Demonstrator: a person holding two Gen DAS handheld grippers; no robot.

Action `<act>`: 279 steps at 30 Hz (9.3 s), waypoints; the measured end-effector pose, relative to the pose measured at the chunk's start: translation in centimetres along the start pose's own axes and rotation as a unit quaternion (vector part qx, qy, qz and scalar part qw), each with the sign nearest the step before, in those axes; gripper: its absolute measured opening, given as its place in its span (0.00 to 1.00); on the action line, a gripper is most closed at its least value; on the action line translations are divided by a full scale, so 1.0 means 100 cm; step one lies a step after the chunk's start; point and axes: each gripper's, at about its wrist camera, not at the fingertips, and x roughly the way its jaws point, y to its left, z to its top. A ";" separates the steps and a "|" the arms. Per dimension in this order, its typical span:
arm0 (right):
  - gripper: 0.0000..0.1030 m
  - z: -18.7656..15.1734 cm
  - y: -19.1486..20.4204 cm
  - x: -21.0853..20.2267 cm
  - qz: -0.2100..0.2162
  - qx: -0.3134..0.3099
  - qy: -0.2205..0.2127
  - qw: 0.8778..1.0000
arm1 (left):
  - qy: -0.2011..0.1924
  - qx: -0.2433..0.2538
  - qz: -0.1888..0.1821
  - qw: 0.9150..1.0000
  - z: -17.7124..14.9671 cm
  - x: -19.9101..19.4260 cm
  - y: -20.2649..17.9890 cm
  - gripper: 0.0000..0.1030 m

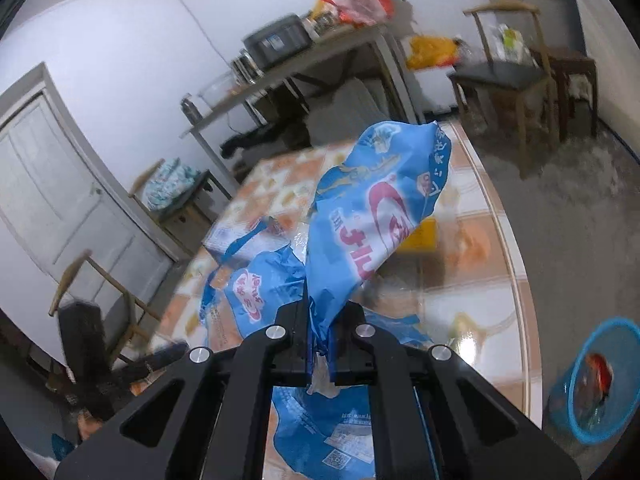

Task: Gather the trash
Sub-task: 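Grasp the blue toothpaste box with the left tool while the right tool holds the wrapper, then carry the box and wrapper over the blue wastebasket and open both tools, then return to the table and grasp the red can with the left tool, then grasp the yellow medicine box with the right tool while the left tool holds the can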

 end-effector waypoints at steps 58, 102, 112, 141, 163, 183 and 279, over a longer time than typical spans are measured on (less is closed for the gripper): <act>0.05 -0.053 -0.075 -0.042 0.001 0.096 -0.040 0.995 | -0.100 -0.122 -0.109 0.981 0.045 0.027 -0.074 0.45; 0.05 -0.176 -0.432 -0.119 -0.278 0.314 -0.009 0.908 | 0.371 0.259 -0.008 0.892 -0.168 0.418 -0.425 0.43; 0.07 -0.173 -0.523 -0.015 -0.266 0.327 0.102 0.901 | 0.369 0.239 -0.007 0.898 -0.147 0.441 -0.416 0.61; 0.65 -0.167 -0.484 -0.048 -0.176 0.313 0.106 0.927 | 0.192 0.251 -0.130 0.940 -0.022 0.173 -0.328 0.75; 0.78 -0.108 -0.221 -0.132 -0.060 0.250 -0.047 0.965 | 0.017 0.080 0.016 0.996 0.018 0.008 -0.075 0.82; 0.80 0.020 -0.056 0.003 0.029 0.176 0.015 0.984 | -0.023 0.102 0.077 0.992 0.098 0.035 -0.009 0.86; 0.31 -0.025 0.082 0.112 -0.125 -0.532 0.089 0.833 | 0.061 0.036 0.092 0.993 0.128 0.126 0.035 0.63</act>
